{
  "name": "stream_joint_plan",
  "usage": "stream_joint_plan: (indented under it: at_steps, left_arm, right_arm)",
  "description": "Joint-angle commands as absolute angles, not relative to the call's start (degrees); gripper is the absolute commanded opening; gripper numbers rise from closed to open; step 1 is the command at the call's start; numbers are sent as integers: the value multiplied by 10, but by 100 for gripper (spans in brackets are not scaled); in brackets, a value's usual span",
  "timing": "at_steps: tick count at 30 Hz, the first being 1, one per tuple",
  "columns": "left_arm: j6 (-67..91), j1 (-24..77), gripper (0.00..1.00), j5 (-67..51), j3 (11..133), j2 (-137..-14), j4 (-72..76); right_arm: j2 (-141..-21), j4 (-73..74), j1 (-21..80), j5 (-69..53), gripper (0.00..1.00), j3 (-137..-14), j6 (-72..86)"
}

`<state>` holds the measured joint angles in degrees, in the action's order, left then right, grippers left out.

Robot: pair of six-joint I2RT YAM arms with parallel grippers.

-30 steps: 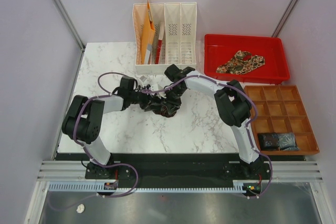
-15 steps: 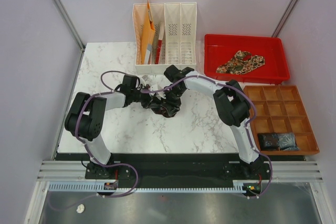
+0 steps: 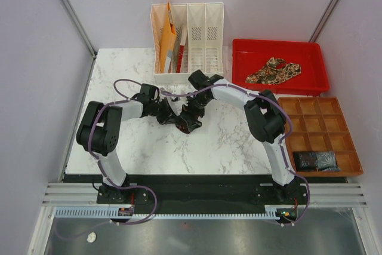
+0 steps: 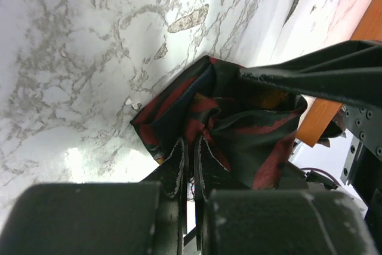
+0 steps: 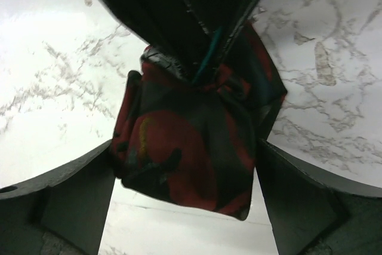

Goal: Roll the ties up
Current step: Roll the tie at the center of the board.

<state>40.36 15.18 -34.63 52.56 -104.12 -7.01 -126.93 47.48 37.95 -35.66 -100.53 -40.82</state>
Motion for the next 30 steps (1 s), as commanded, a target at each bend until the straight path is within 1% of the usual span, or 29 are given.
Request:
stream_joint_plan:
  at_steps: [1,9,10,11,12,13,14,15,16,17,18,19,20,21,24,25,27,28,30]
  left_arm:
    - [351,154,2,-270,525,-1063,-124]
    - [352,154,2,-276,527,-1069,-124]
    - [353,155,2,-277,527,-1068,-123]
    - [353,154,2,-279,526,-1068,-122]
    - [352,155,2,-280,526,-1065,-122]
    - [352,153,3,-283,523,-1063,-120]
    - [351,151,4,-289,522,-1058,-114]
    - [349,148,6,-307,518,-1043,-108]
    - [348,144,13,-315,511,-1033,-98]
    - [341,142,19,-321,508,-1022,-97]
    - [337,133,24,-333,504,-998,-92]
    - [332,128,31,-335,502,-985,-87]
    - [325,123,34,-337,498,-971,-84]
    - [325,112,38,-344,488,-947,-82]
    - [310,99,52,-342,483,-928,-88]
    - [307,98,60,-338,483,-931,-89]
    - [305,98,61,-330,486,-940,-90]
    - [308,98,76,-331,487,-956,-84]
    - [309,99,78,-329,492,-975,-84]
  right_arm:
    - [-1231,352,379,-345,98,-971,-300]
    - [-1232,302,381,-331,98,-943,-235]
    - [-1238,301,381,-325,95,-943,-237]
    - [-1242,301,381,-316,91,-944,-241]
    - [-1244,301,386,-308,74,-940,-256]
    - [-1245,302,387,-289,64,-937,-266]
    - [-1244,301,392,-280,45,-933,-277]
    - [-1242,301,394,-270,36,-921,-290]
    - [-1238,304,395,-262,27,-915,-310]
    - [-1235,305,398,-253,14,-909,-322]
    - [-1229,308,400,-252,11,-898,-329]
    - [-1228,311,401,-253,8,-894,-344]
    - [-1226,313,403,-253,5,-889,-349]
    - [-1228,324,404,-253,3,-890,-355]
    - [-1236,350,409,-256,1,-903,-369]
    - [-1239,354,410,-255,1,-908,-373]
    - [-1244,368,412,-252,0,-918,-377]
    - [-1246,374,413,-252,0,-924,-381]
    - [-1257,396,414,-250,0,-939,-386]
